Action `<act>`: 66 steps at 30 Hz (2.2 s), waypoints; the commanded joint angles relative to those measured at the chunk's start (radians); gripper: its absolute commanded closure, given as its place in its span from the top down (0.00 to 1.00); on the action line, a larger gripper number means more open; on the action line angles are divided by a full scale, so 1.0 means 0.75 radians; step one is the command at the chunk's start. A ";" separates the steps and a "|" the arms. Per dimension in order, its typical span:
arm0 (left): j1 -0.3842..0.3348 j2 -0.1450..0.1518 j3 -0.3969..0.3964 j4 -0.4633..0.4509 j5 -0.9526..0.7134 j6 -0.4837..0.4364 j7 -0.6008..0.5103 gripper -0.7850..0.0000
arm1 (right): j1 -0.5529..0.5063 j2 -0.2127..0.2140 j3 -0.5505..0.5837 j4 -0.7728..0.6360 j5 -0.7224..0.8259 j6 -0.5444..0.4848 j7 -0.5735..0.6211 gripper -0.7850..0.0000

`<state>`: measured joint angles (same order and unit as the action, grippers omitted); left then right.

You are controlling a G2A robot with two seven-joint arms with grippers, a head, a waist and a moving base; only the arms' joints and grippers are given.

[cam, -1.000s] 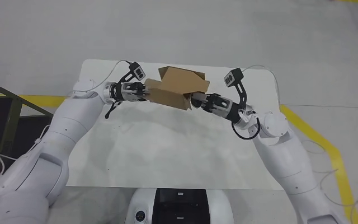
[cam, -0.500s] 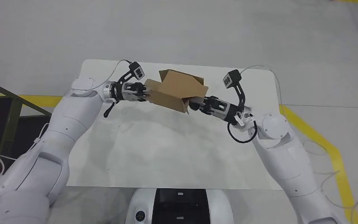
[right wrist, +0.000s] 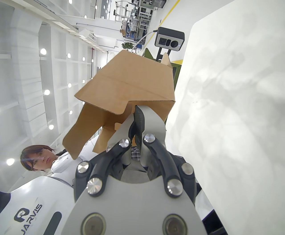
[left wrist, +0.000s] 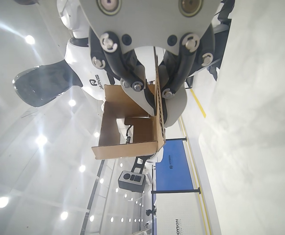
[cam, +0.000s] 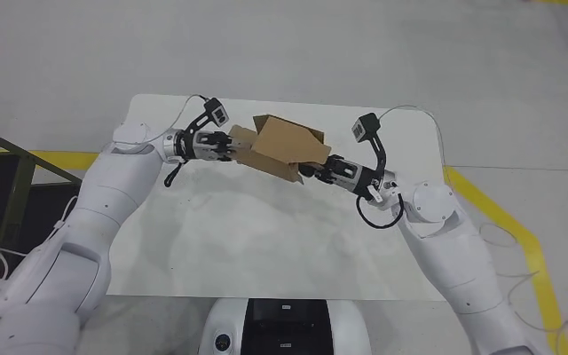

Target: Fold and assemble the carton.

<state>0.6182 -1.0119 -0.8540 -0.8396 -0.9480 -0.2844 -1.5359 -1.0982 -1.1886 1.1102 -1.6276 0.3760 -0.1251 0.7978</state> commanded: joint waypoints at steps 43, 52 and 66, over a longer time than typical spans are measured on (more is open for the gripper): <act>0.038 0.002 -0.096 0.085 -0.225 0.000 0.000 0.00 | -0.064 0.001 0.064 -0.055 0.074 -0.044 -0.006 0.00; 0.032 -0.019 -0.137 0.127 -0.194 0.000 0.000 0.00 | -0.099 0.003 0.063 -0.158 0.087 -0.039 0.009 0.00; 0.034 -0.064 -0.190 0.162 -0.105 -0.022 0.022 0.00 | -0.086 -0.011 -0.007 -0.192 0.016 -0.030 -0.077 0.00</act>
<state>0.6454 -1.0580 -0.9963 -0.7190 -1.0410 -0.2990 -1.5213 -1.1645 -1.1959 1.1068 -1.7733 0.3900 -0.1464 0.7458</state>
